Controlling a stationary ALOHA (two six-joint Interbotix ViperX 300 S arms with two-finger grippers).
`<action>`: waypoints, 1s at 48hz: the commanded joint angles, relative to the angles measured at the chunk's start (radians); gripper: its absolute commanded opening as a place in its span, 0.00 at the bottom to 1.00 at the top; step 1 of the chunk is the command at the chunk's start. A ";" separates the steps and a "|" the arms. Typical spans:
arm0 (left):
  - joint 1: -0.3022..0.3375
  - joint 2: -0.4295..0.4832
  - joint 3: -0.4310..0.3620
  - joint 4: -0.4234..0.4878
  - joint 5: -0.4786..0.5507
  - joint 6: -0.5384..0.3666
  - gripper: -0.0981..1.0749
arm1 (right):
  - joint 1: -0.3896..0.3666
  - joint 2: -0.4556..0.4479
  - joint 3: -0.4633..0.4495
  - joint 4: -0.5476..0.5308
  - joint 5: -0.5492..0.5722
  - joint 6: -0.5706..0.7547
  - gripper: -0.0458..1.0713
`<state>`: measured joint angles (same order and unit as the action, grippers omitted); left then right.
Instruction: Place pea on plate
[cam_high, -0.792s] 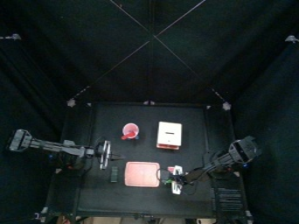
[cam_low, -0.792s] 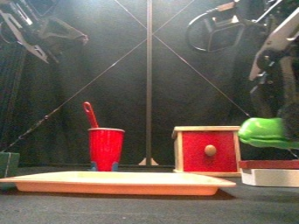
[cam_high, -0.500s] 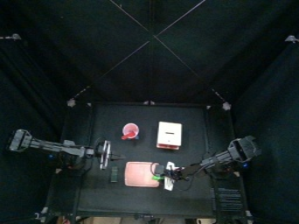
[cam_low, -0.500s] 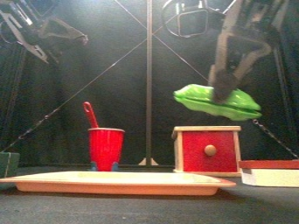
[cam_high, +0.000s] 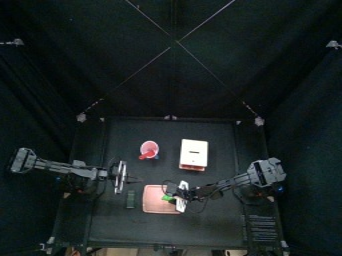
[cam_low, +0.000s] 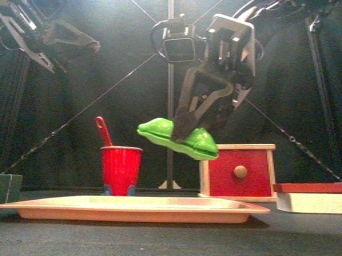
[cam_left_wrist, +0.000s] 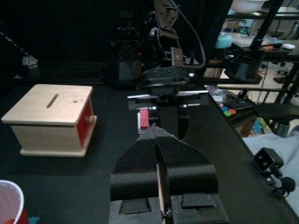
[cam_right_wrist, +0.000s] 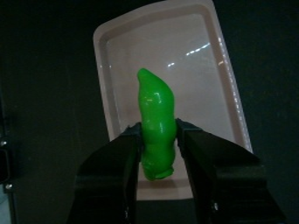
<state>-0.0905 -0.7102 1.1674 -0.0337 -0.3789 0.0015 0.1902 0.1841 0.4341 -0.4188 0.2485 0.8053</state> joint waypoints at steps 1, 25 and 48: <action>0.000 0.000 -0.012 -0.002 -0.011 0.000 0.06 | -0.017 0.000 -0.043 -0.006 -0.005 0.005 0.58; 0.000 0.000 -0.009 0.000 -0.011 0.002 0.06 | -0.035 0.058 -0.083 -0.006 0.063 0.002 0.75; 0.000 0.000 -0.009 -0.002 -0.011 0.002 0.06 | -0.026 0.052 -0.095 -0.006 0.109 -0.005 0.83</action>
<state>-0.0905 -0.7118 1.1735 -0.0337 -0.3789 0.0015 0.1626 0.2608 0.3620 -0.4249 0.3497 0.8023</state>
